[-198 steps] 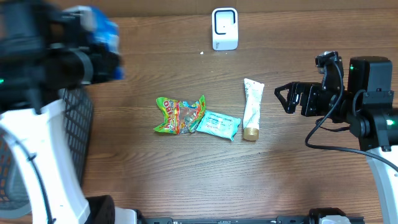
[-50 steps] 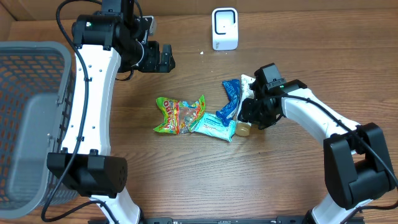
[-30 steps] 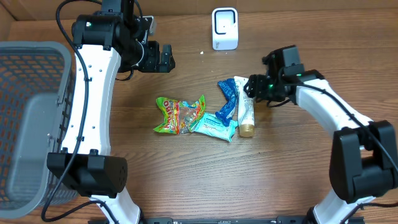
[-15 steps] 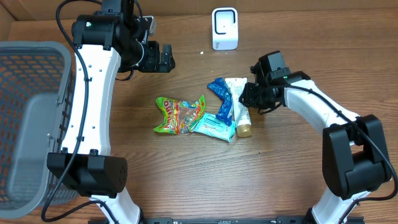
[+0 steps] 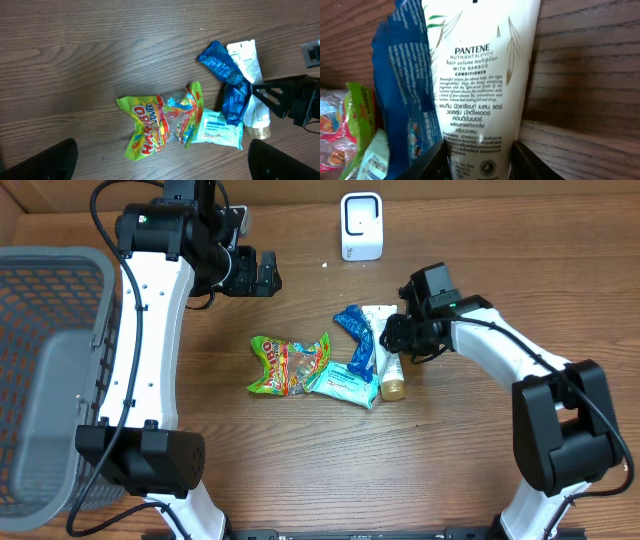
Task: Scan the item barcode
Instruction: 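Grasp the white tube with right gripper and shift it rightward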
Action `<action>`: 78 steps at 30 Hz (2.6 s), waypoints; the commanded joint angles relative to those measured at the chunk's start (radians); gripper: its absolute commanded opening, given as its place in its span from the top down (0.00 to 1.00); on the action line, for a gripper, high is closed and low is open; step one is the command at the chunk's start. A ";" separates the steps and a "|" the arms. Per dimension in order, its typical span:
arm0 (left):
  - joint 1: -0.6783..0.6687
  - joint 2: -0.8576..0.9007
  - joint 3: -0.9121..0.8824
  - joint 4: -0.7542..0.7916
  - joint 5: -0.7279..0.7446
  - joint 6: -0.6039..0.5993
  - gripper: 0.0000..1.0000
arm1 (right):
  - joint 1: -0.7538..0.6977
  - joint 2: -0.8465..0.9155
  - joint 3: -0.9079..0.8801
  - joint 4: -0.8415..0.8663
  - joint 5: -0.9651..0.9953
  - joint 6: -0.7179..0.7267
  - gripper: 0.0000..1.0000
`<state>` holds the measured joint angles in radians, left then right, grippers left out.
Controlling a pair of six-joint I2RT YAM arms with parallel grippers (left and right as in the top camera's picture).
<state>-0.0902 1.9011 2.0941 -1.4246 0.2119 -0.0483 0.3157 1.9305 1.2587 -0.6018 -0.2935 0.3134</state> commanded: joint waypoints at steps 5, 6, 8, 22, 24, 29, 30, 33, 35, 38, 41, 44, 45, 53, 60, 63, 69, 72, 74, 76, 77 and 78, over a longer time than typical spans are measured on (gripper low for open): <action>-0.002 -0.005 0.017 0.000 -0.006 0.019 0.00 | 0.004 0.006 0.018 -0.022 0.048 -0.056 0.65; -0.002 -0.005 0.017 0.000 -0.006 0.019 0.01 | 0.004 0.006 0.018 -0.030 0.062 -0.056 0.72; -0.002 -0.005 0.017 0.000 -0.006 0.019 0.00 | -0.001 0.006 0.018 -0.044 0.086 -0.055 0.80; -0.002 -0.005 0.017 0.000 -0.006 0.019 0.00 | -0.167 -0.011 0.217 -0.480 0.114 0.177 0.72; -0.002 -0.005 0.017 0.000 -0.006 0.019 0.00 | -0.172 -0.011 0.230 -0.509 0.117 0.156 0.57; -0.002 -0.005 0.017 0.000 -0.006 0.019 0.00 | -0.173 -0.011 0.236 -0.513 0.117 -0.008 0.41; -0.002 -0.005 0.017 0.000 -0.006 0.019 0.00 | -0.173 -0.011 0.236 -0.507 0.118 -0.045 0.41; -0.002 -0.005 0.017 0.000 -0.006 0.019 0.00 | -0.173 -0.011 0.236 -0.521 0.165 -0.082 0.41; -0.002 -0.005 0.017 0.000 -0.006 0.019 0.00 | -0.174 -0.011 0.236 -0.556 0.211 -0.082 0.41; -0.002 -0.005 0.017 0.000 -0.006 0.019 0.00 | -0.181 -0.011 0.236 -0.614 0.249 -0.074 0.41; -0.002 -0.005 0.017 0.000 -0.006 0.019 0.00 | -0.192 -0.011 0.235 -0.667 0.248 -0.050 0.44; -0.002 -0.005 0.017 0.000 -0.006 0.019 0.00 | -0.192 -0.011 0.217 -0.695 0.248 -0.030 0.48; -0.002 -0.005 0.017 0.000 -0.006 0.019 0.00 | -0.192 -0.011 0.207 -0.695 0.248 -0.029 0.49; -0.002 -0.005 0.017 0.000 -0.006 0.019 0.01 | -0.191 -0.010 0.105 -0.678 0.247 0.002 0.52; -0.002 -0.005 0.017 0.000 -0.006 0.019 0.00 | -0.152 -0.010 0.051 -0.637 0.119 0.008 0.56; -0.002 -0.005 0.017 0.000 -0.006 0.019 0.00 | -0.107 -0.010 0.051 -0.619 0.116 0.008 0.55; -0.002 -0.005 0.017 0.000 -0.006 0.019 0.00 | -0.024 -0.010 0.051 -0.553 0.089 0.009 0.55; -0.002 -0.005 0.017 0.000 -0.006 0.019 0.00 | -0.014 -0.010 0.053 -0.519 0.089 0.009 0.55; -0.002 -0.005 0.017 0.000 -0.006 0.019 0.00 | -0.022 -0.010 0.064 -0.513 0.084 0.008 0.55; -0.002 -0.005 0.017 0.000 -0.006 0.019 0.00 | -0.035 -0.010 0.083 -0.515 0.077 0.000 0.55; -0.002 -0.005 0.017 0.000 -0.006 0.019 0.00 | -0.043 -0.010 0.096 -0.515 0.069 -0.010 0.55; -0.002 -0.005 0.017 0.000 -0.006 0.019 0.00 | -0.050 -0.010 0.110 -0.515 0.061 -0.021 0.55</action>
<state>-0.0902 1.9011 2.0941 -1.4246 0.2119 -0.0483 0.2916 1.9312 1.3167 -1.1259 -0.2058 0.3126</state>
